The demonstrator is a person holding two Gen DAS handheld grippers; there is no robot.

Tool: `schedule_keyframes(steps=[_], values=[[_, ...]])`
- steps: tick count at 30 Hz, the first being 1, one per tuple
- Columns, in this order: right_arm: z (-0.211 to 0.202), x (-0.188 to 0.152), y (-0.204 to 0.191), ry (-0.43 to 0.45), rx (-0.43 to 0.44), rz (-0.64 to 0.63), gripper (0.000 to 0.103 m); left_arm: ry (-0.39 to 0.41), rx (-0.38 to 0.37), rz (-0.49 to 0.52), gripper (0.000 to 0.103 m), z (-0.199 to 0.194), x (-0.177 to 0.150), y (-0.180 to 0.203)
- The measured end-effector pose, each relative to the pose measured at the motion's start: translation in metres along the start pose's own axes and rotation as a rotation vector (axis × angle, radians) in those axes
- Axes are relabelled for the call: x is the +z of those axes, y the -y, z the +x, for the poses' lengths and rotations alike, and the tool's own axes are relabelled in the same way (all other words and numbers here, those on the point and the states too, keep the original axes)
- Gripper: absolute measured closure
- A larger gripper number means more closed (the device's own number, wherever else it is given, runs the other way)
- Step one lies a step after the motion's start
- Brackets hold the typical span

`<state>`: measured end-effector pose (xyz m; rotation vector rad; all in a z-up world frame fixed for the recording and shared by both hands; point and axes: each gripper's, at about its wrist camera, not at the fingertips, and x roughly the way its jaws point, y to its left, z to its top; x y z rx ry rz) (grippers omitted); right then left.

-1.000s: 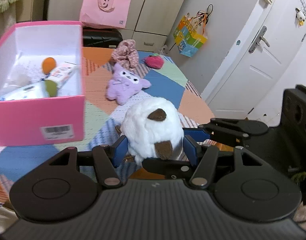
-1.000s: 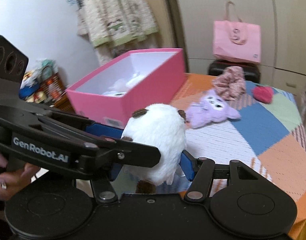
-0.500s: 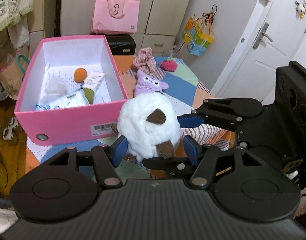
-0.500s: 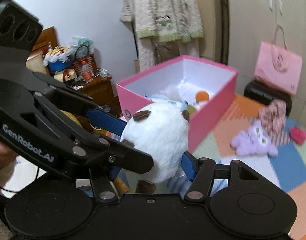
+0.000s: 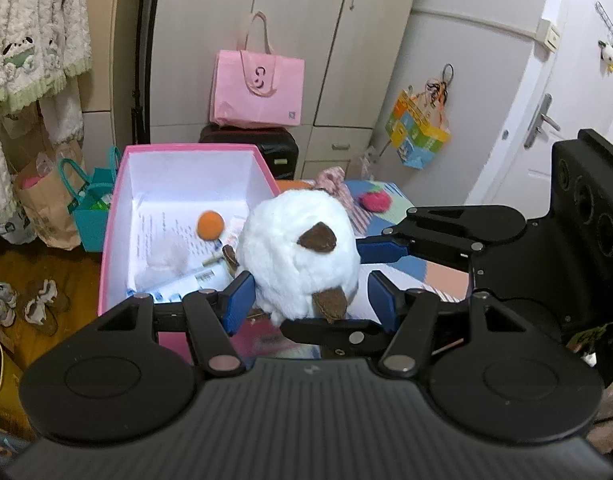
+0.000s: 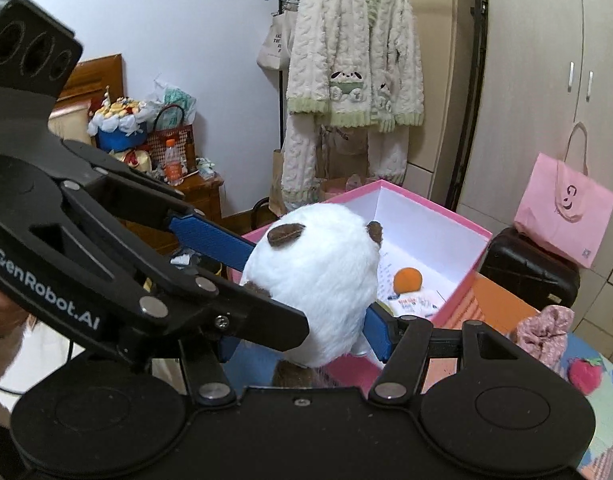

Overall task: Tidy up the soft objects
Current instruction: 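Lift and carry the white plush toy over the pink box with both tools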

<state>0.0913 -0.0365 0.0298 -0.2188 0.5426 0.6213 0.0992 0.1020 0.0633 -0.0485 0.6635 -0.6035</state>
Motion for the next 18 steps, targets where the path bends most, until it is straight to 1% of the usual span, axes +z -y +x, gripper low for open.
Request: schedule_keyframes(steps=[6, 9, 10, 15, 18], values=[[0.027, 0.021, 0.008, 0.013, -0.03, -0.018, 0.033, 0.034, -0.012, -0.049, 0.043, 0.016, 0.016, -0.03], [0.04, 0.029, 0.01, 0.035, -0.049, -0.064, 0.03, 0.06, 0.003, -0.06, 0.043, 0.028, 0.021, -0.041], [0.045, 0.03, 0.011, 0.041, -0.05, -0.083, 0.029, 0.067, 0.008, -0.069, 0.044, 0.032, 0.02, -0.044], [0.067, 0.035, 0.021, 0.033, -0.037, -0.094, 0.029, 0.08, 0.012, -0.111, 0.043, 0.049, 0.024, -0.063], [0.077, 0.039, 0.026, 0.046, -0.037, -0.112, 0.029, 0.099, 0.03, -0.11, 0.044, 0.057, 0.029, -0.071]])
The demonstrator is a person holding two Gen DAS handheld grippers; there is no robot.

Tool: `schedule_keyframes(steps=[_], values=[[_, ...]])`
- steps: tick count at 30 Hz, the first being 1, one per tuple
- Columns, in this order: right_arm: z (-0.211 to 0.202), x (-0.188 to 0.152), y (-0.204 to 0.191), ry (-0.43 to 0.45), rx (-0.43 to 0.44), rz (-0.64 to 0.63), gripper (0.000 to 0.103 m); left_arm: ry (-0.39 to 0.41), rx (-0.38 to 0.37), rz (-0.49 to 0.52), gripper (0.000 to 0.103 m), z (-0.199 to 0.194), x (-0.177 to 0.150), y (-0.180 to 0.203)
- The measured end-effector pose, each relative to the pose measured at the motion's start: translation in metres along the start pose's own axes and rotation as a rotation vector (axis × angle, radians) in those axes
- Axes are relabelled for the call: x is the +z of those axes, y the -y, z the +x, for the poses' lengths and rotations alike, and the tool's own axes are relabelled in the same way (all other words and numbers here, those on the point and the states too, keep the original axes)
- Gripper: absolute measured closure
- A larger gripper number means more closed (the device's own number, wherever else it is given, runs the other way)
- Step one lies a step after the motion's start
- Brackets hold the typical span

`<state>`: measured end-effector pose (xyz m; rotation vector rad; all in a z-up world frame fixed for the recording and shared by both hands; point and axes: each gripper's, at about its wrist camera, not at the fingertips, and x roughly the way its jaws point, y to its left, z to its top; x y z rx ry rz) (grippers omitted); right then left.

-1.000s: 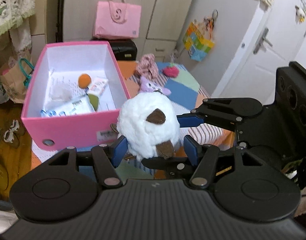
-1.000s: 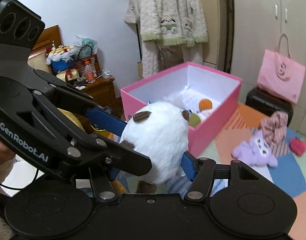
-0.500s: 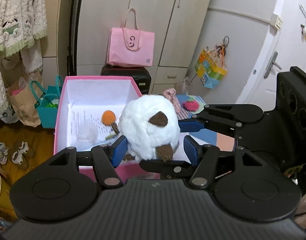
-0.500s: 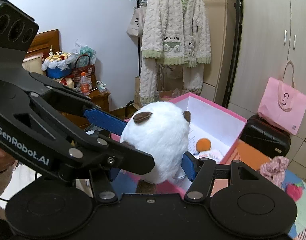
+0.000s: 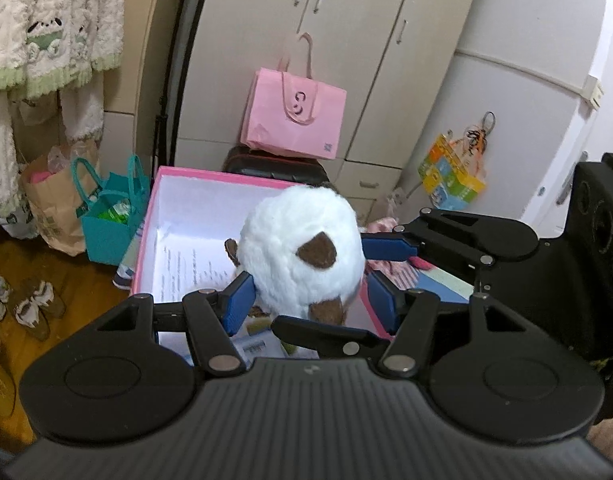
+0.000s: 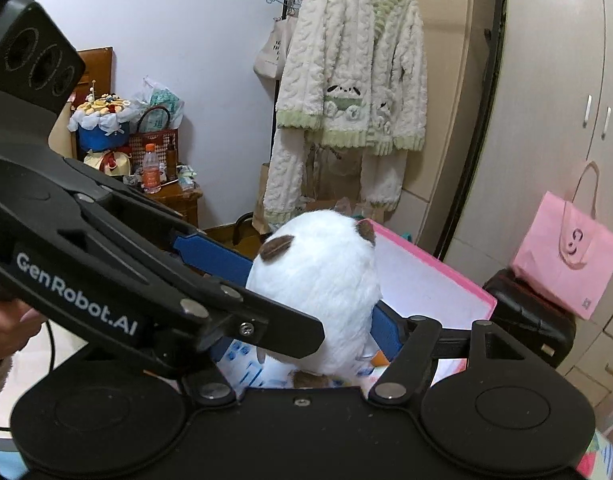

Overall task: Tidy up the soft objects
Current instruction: 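Lift and carry the white plush toy over the pink box with both tools, then open both tools to drop the white plush toy into the box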

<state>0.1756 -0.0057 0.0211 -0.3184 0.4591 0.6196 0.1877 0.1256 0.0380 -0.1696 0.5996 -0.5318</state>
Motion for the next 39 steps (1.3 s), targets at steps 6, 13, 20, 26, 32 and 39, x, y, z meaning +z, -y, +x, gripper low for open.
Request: schedule_keyframes(steps=[6, 13, 20, 26, 32, 39], values=[[0.026, 0.01, 0.025, 0.012, 0.04, -0.014, 0.029, 0.016, -0.003, -0.019, 0.043, 0.018, 0.014, -0.015], [0.064, 0.012, 0.055, -0.059, 0.115, -0.024, 0.029, -0.014, 0.016, -0.028, 0.043, 0.049, 0.018, -0.032], [0.093, 0.003, 0.059, -0.145, 0.152, -0.005, 0.029, -0.09, 0.037, -0.081, 0.044, 0.073, 0.009, -0.053], [0.099, -0.006, 0.056, -0.2, 0.165, 0.006, 0.031, -0.104, 0.054, -0.081, 0.044, 0.073, 0.001, -0.052], [0.075, -0.015, 0.06, -0.168, 0.185, 0.069, 0.03, -0.069, 0.071, -0.041, 0.042, 0.048, -0.003, -0.04], [0.019, -0.033, 0.057, -0.088, 0.159, 0.088, 0.03, -0.041, 0.122, 0.055, 0.041, 0.01, -0.009, -0.012]])
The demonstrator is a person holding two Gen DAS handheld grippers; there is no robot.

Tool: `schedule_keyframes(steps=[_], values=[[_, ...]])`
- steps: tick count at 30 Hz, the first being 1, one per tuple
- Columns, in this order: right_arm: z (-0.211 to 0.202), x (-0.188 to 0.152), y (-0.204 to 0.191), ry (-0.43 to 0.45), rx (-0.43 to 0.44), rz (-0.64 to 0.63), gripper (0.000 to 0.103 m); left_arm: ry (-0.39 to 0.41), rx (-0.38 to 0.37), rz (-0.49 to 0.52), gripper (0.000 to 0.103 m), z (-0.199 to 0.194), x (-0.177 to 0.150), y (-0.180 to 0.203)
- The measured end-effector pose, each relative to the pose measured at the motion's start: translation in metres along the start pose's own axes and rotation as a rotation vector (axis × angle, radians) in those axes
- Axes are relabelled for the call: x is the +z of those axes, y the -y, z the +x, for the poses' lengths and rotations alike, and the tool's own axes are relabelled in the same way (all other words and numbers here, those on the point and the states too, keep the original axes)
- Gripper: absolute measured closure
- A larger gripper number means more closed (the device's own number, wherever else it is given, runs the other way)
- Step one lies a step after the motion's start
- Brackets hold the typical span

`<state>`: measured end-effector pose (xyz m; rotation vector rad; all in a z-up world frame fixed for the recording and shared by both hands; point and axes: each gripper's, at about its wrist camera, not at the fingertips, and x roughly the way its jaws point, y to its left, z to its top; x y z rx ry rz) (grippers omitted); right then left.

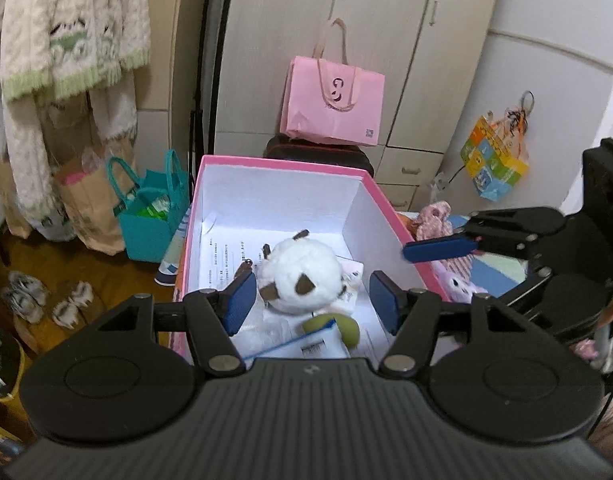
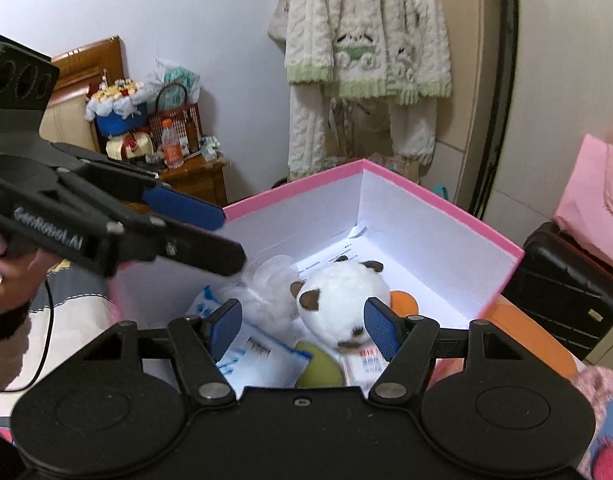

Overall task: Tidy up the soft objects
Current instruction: 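Open both tools to drop the white plush toy into the box, then move both tools back toward the purple plush toy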

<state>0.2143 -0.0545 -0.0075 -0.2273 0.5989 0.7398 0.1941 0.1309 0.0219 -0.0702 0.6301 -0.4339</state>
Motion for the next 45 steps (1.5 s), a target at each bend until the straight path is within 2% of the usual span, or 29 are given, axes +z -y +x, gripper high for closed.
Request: schedule_keyframes(steps=[7, 13, 23, 30, 35, 45], values=[[-0.063, -0.017, -0.012, 0.061, -0.022, 0.035, 0.03, -0.004, -0.056, 0.078, 0.04, -0.04, -0.003, 0.033], [-0.111, -0.035, -0.021, 0.101, -0.07, 0.047, 0.03, -0.017, -0.154, 0.123, 0.04, -0.069, -0.008, 0.066], [-0.165, -0.08, -0.022, 0.124, -0.198, 0.087, 0.03, -0.028, -0.236, 0.258, 0.039, -0.072, -0.024, 0.128], [-0.191, -0.107, -0.011, 0.149, -0.245, 0.119, 0.03, -0.056, -0.287, 0.304, 0.039, -0.054, -0.029, 0.164], [-0.2, -0.123, 0.003, 0.164, -0.248, 0.144, 0.03, -0.093, -0.308, 0.294, 0.039, -0.03, -0.031, 0.182], [-0.169, -0.165, 0.04, 0.131, -0.182, 0.224, 0.029, -0.153, -0.295, 0.233, 0.039, 0.039, -0.029, 0.201]])
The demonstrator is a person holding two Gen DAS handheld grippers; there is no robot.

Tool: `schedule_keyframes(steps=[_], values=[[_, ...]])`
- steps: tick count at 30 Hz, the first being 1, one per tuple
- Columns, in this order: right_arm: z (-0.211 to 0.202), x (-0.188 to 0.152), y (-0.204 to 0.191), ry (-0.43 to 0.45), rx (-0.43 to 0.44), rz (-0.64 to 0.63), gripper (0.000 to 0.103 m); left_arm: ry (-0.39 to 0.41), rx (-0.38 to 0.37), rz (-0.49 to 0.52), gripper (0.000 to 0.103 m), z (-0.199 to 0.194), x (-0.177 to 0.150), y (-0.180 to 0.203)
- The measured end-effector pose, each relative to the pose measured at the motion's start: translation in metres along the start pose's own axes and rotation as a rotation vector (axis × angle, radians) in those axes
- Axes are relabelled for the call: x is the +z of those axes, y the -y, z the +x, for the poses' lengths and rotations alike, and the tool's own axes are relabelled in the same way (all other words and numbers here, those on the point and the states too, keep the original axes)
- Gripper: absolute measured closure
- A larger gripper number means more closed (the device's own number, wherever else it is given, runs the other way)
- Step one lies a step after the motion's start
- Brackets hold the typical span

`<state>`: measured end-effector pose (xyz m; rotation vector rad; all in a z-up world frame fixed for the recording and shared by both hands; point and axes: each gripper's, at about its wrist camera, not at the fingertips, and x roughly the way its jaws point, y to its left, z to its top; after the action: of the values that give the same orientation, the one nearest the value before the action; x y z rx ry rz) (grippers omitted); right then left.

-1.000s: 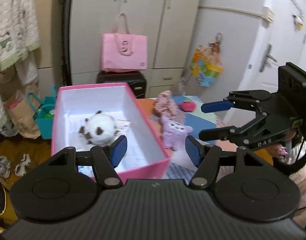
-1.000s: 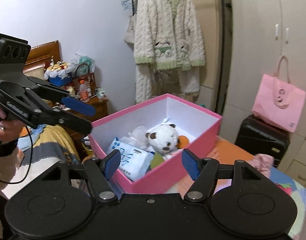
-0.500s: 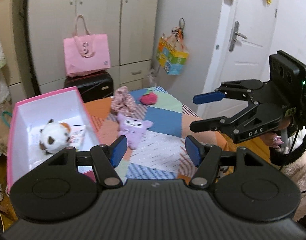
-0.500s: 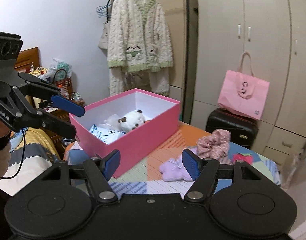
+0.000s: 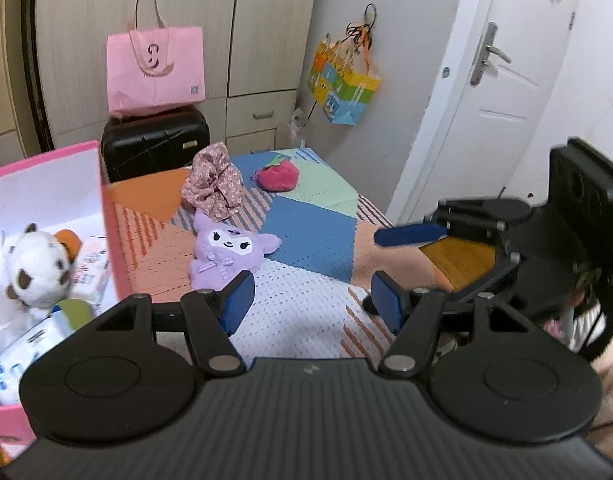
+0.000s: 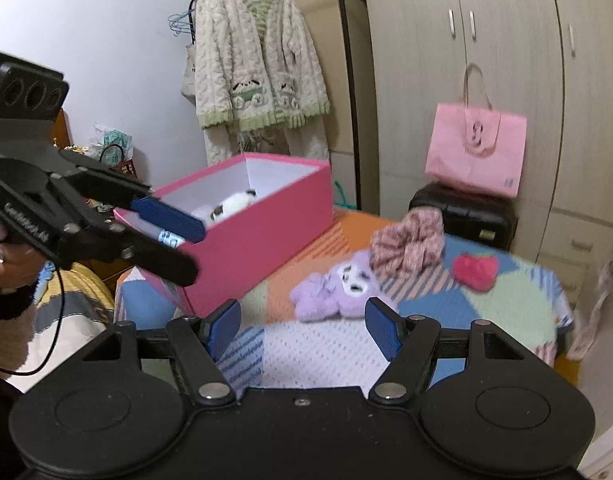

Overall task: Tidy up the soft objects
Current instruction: 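Move both tools back toward the purple plush toy, then grasp the purple plush toy with the left tool while the right tool grasps it too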

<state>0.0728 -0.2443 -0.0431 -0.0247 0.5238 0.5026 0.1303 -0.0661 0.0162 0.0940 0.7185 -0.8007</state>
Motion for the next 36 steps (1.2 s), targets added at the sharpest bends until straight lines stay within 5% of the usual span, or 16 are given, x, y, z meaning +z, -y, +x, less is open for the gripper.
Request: schedule_keyframes(steps=[17, 36], values=[[0.105, -0.019, 0.022, -0.055, 0.002, 0.047, 0.03, -0.067, 0.228, -0.014, 0.039, 0.109, 0.017, -0.027], [0.13, -0.01, 0.025, -0.117, -0.064, 0.005, 0.029, -0.121, 0.199, -0.153, 0.039, 0.139, 0.021, -0.055]])
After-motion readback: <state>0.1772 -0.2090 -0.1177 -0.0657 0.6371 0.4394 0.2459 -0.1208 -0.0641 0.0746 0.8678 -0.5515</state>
